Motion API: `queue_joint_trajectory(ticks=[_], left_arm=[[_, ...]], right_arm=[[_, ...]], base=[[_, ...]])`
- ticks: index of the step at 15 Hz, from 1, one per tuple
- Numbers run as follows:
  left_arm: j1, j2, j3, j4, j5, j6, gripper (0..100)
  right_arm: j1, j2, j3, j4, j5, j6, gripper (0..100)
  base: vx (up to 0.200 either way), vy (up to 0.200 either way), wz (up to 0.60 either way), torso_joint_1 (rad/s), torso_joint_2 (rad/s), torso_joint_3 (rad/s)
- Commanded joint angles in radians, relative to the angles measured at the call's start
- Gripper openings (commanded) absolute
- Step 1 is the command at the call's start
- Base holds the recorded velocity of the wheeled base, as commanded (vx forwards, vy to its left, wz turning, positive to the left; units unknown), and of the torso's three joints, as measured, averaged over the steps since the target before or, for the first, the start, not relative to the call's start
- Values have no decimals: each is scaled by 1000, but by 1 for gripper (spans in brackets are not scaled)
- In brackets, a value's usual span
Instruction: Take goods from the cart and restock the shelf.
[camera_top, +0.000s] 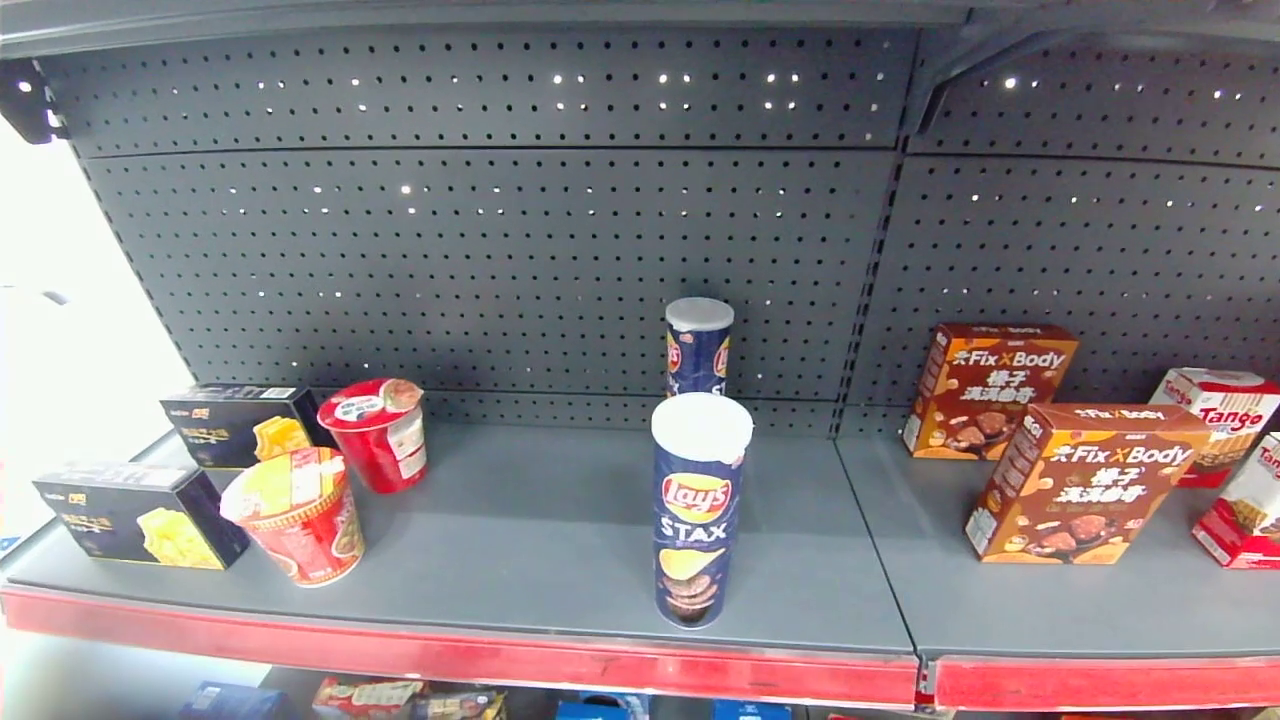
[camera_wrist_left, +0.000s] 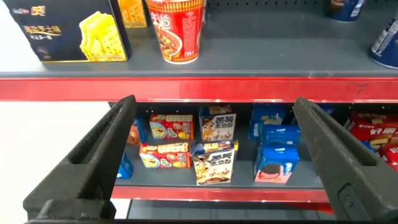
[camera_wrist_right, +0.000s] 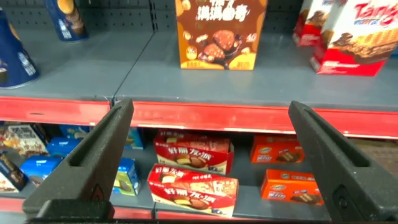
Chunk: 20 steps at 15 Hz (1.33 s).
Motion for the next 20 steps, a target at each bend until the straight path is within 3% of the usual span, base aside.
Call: queue_joint_trajectory(ticks=[1, 20], left_arm=[[0, 5, 0, 0, 0, 0, 100], [0, 5, 0, 0, 0, -2, 100]], right_arm=[[2, 1, 0, -1, 0, 0, 100], [2, 1, 0, -1, -2, 0, 100]], base=[[0, 0, -600, 7, 7, -2], [0, 32, 0, 0, 1, 0]])
